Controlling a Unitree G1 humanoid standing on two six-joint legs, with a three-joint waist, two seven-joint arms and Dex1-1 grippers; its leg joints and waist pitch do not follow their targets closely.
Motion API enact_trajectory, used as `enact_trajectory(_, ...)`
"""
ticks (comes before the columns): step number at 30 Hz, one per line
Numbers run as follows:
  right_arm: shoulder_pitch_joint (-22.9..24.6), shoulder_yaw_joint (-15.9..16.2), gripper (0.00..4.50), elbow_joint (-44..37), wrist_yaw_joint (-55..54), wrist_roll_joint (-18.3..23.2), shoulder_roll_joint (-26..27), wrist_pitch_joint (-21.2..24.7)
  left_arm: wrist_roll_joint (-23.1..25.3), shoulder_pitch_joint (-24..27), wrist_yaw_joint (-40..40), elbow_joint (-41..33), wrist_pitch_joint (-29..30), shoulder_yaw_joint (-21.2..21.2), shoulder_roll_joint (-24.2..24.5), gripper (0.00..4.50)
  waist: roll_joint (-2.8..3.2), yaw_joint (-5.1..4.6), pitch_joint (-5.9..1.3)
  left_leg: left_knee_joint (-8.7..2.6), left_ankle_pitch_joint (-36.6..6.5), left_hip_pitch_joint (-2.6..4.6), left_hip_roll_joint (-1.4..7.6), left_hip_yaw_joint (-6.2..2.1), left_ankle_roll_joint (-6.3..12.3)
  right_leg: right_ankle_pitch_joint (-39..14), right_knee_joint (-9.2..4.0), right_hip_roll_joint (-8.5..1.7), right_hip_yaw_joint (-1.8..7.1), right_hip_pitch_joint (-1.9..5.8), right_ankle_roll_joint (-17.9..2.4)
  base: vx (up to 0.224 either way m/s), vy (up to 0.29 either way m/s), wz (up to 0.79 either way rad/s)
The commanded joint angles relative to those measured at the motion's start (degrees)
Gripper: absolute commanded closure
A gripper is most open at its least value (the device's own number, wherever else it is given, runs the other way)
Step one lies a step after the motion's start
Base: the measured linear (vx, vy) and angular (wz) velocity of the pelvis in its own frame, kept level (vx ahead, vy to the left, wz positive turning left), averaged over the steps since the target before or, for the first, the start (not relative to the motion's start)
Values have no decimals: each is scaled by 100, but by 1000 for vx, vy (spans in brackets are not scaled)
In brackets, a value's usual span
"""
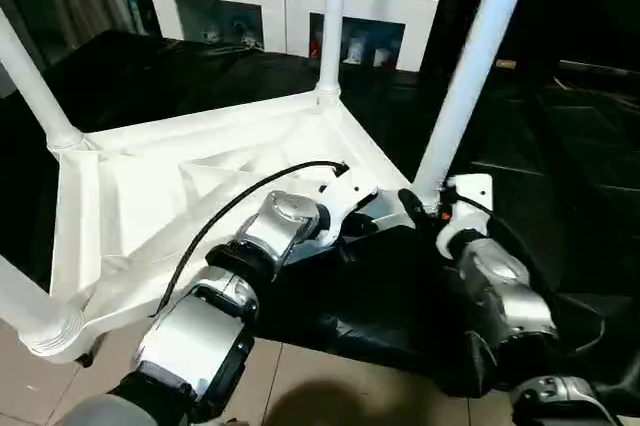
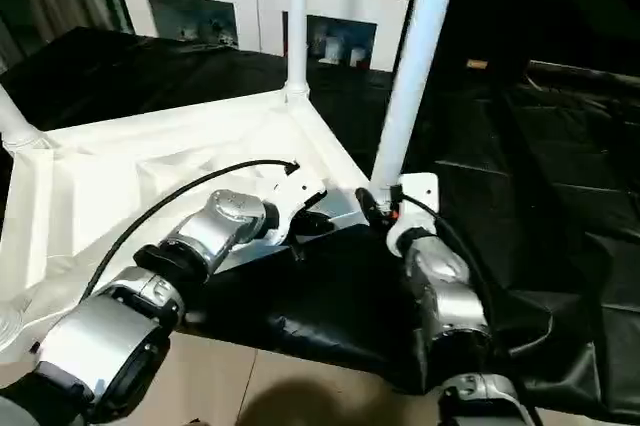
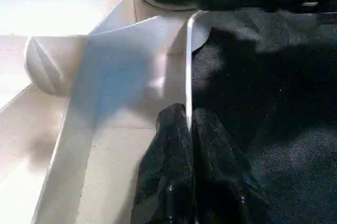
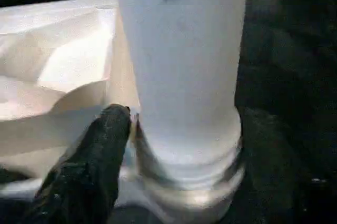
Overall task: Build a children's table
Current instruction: Rotate leg to tighten
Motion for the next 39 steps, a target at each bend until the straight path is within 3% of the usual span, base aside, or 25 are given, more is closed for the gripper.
enact_trajectory(1,91,415,80,-314,803,116,-75,168,-26,62,-233,-3,-239,26,32,450,-62,40,-314,-343,-1255,-56,-49,47,447,-1284,-498,-211,164,332,-979,0,0,0)
enact_trajectory(6,448,781,72,-869,2206,-51,-1153,212,-146,333,-1618,-417,-444,-176,408,450,-99,55,-313,-318,-1071,-56,-19,61,612,-1003,-470,-218,168,341,-1131,0,0,0)
enact_trajectory(9,535,805,72,-1006,2561,-41,-1437,192,-214,442,-2194,-617,-441,-271,587,450,-69,75,-312,-324,-1079,-29,0,62,600,-1057,-462,-223,169,321,-1203,0,0,0)
enact_trajectory(10,586,790,72,-1114,2815,8,-1607,225,-279,564,-2787,-834,-534,-390,773,450,-85,79,-312,-325,-1092,-23,11,63,602,-995,-454,-227,170,316,-1276,0,0,0)
enact_trajectory(13,701,872,72,-1399,3208,163,-1790,407,-465,765,-3408,-1239,-375,-445,962,450,-110,106,-320,-316,-1047,-2,31,74,665,-741,-406,-220,182,318,-1396,0,0,0)
enact_trajectory(14,703,877,72,-1405,3216,166,-1794,411,-467,769,-3416,-1248,-371,-445,965,450,-89,118,-311,-319,-1013,-9,43,75,703,-642,-390,-217,181,309,-1425,0,0,0)
enact_trajectory(19,785,1200,72,-1524,3707,122,-1944,499,-474,934,-3655,-1553,-231,-448,1086,450,-109,180,-291,-337,-1238,-1,42,83,556,-1197,-439,-241,179,285,-1265,0,0,0)
enact_trajectory(24,606,1169,109,-1303,3767,124,-1816,579,-483,1011,-3694,-1774,-82,-456,1160,450,-116,213,-293,-353,-1245,-22,31,67,446,-1404,-445,-256,178,286,-1113,0,0,0)
enact_trajectory(29,620,1205,158,-1367,3835,208,-1843,665,-468,1045,-3717,-1902,22,-439,1165,450,-96,200,-304,-343,-1137,-16,29,69,448,-1141,-427,-236,183,287,-1161,0,0,0)
enact_trajectory(32,635,1182,175,-1398,3855,213,-1850,701,-471,1044,-3771,-1893,29,-445,1167,450,-53,188,-309,-337,-1133,-8,26,70,438,-990,-415,-226,182,289,-1224,0,0,0)
enact_trajectory(36,694,1080,178,-1393,3725,185,-1812,695,-467,1052,-3729,-1824,12,-454,1143,450,-71,174,-312,-333,-1182,-1,23,76,429,-982,-418,-222,183,296,-1247,0,0,0)
enact_trajectory(39,618,838,178,-1067,2908,38,-1588,630,-410,975,-3189,-1628,88,-340,961,450,-91,160,-308,-334,-1164,-2,17,77,388,-1079,-426,-225,184,280,-1208,0,0,0)
